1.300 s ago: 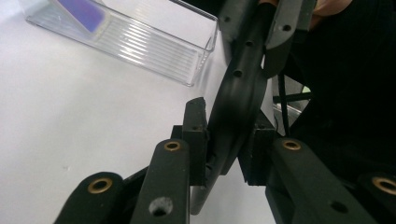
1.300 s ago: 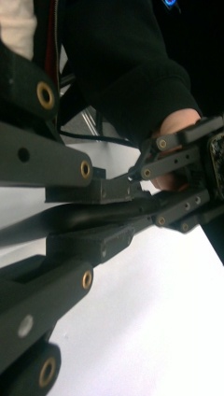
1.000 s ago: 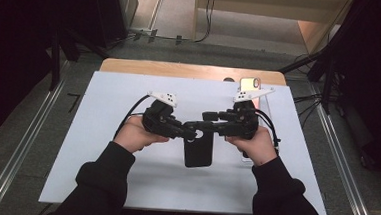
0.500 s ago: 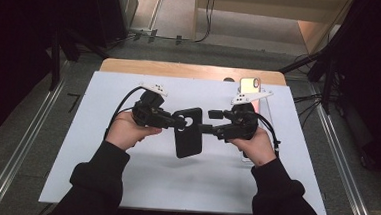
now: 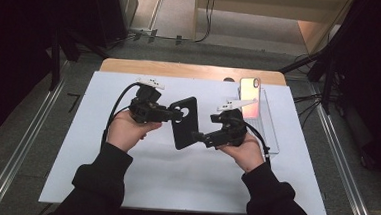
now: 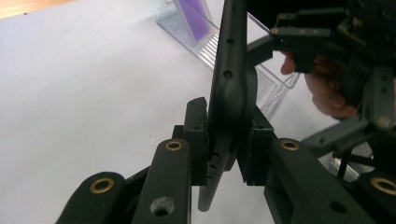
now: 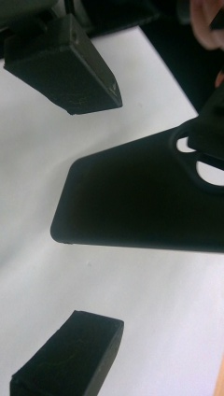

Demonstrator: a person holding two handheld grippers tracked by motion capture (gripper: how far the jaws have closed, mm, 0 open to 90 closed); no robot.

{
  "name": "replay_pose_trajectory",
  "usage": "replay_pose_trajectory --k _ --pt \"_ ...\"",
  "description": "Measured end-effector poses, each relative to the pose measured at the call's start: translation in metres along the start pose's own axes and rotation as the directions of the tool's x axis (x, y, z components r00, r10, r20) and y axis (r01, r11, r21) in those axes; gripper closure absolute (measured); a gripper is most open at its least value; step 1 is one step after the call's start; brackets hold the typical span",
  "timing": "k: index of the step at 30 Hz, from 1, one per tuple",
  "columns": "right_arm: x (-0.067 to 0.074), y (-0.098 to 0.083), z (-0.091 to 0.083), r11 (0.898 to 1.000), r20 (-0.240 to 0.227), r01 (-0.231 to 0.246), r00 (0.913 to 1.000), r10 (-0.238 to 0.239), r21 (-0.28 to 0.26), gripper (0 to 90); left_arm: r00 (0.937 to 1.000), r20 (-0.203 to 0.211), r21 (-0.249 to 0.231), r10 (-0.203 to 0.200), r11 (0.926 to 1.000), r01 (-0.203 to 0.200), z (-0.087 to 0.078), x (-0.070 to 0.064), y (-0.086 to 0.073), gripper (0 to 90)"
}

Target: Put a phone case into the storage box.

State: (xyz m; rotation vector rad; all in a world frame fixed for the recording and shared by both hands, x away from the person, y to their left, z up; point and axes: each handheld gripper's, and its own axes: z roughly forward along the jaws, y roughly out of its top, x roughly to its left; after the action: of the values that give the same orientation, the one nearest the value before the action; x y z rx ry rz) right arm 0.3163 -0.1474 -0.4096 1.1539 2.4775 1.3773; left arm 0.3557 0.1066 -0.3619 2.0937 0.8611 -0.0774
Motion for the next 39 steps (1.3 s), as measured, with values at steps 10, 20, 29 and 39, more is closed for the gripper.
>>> replay_pose_trajectory --k 10,20,29,39 --pt "0.01 -0.007 0.01 0.997 0.082 -0.044 0.9954 0.049 -0.061 0.0 0.9964 -0.058 0.005 -0.062 0.9981 0.062 0.006 -0.007 0.002 76.6" --pt "0.02 -0.007 0.018 0.996 0.119 -0.04 0.9917 0.049 -0.081 0.0 0.994 -0.049 0.027 -0.098 0.9947 0.099 0.013 -0.012 0.002 76.6" --pt "0.024 -0.006 0.024 0.996 0.143 -0.038 0.9885 0.05 -0.085 0.0 0.9959 -0.041 0.04 -0.081 0.9958 0.083 0.021 -0.023 0.002 76.6" --pt "0.026 -0.006 0.029 0.994 0.183 -0.034 0.9818 0.053 -0.103 6.5 0.9968 -0.027 0.039 -0.076 0.9963 0.077 0.025 -0.03 0.002 76.4"
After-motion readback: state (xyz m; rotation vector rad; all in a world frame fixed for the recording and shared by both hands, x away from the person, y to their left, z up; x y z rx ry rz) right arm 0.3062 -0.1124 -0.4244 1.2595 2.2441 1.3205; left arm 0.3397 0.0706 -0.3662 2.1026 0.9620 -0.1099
